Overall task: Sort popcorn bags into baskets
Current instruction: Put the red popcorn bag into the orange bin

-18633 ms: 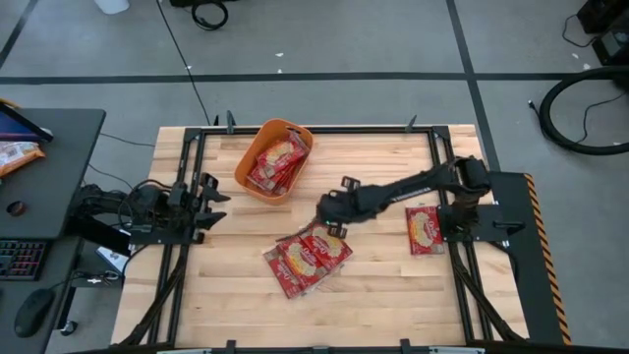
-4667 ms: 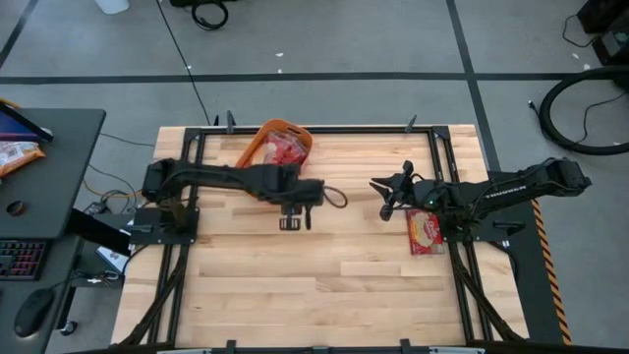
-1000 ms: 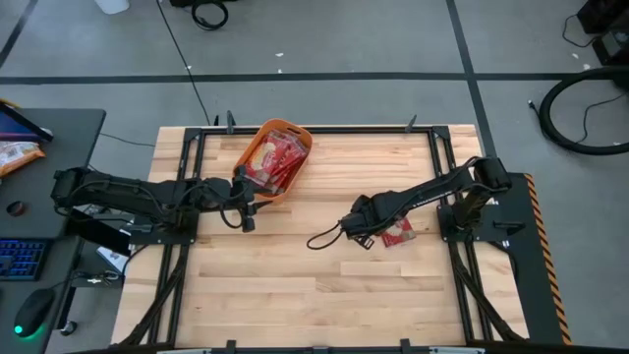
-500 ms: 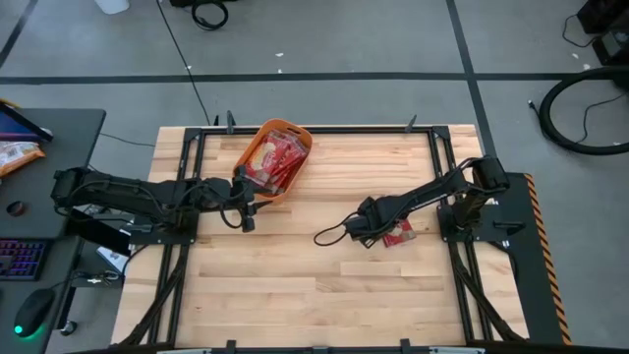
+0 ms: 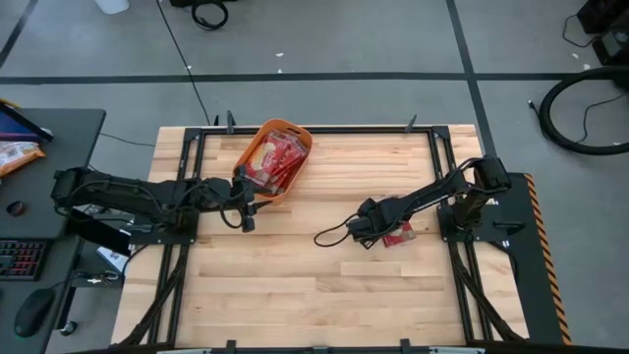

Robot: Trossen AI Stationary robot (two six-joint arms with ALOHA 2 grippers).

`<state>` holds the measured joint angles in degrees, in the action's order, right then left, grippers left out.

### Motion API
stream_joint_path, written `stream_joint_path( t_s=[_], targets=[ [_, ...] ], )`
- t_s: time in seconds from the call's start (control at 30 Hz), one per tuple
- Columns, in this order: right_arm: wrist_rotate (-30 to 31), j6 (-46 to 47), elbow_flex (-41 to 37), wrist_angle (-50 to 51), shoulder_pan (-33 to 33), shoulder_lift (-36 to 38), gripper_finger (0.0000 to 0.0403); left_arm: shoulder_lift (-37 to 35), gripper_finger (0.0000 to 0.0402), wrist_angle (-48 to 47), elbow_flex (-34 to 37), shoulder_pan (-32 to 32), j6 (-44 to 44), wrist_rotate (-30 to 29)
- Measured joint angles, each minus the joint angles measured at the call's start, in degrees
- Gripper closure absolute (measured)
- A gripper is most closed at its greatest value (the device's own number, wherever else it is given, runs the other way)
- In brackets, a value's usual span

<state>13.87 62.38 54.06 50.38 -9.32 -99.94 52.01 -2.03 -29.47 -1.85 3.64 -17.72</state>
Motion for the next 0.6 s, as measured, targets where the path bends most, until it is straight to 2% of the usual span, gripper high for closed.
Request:
stream_joint_path(
  t_s=[0.17,0.37,0.5,0.6],
  targets=[
    [0.05,-6.75,-0.02,0.14,0.00,-0.10,0.0208,0.00,0.0260,-0.06,0.00,0.00,0.00,0.00],
    [-1.07,-18.31,-0.20,1.18,0.02,-0.20,0.0304,0.00,0.0260,-0.52,0.00,-0.02,0.00,0.00],
    [-2.36,-21.86,-0.33,2.00,0.02,-0.28,0.0378,0.00,0.0260,-0.98,0.00,0.00,0.00,0.00],
    [-2.80,-23.49,-0.27,2.58,-0.30,-0.30,0.0393,0.00,0.0260,-1.12,0.00,0.00,0.02,0.00]
  ],
)
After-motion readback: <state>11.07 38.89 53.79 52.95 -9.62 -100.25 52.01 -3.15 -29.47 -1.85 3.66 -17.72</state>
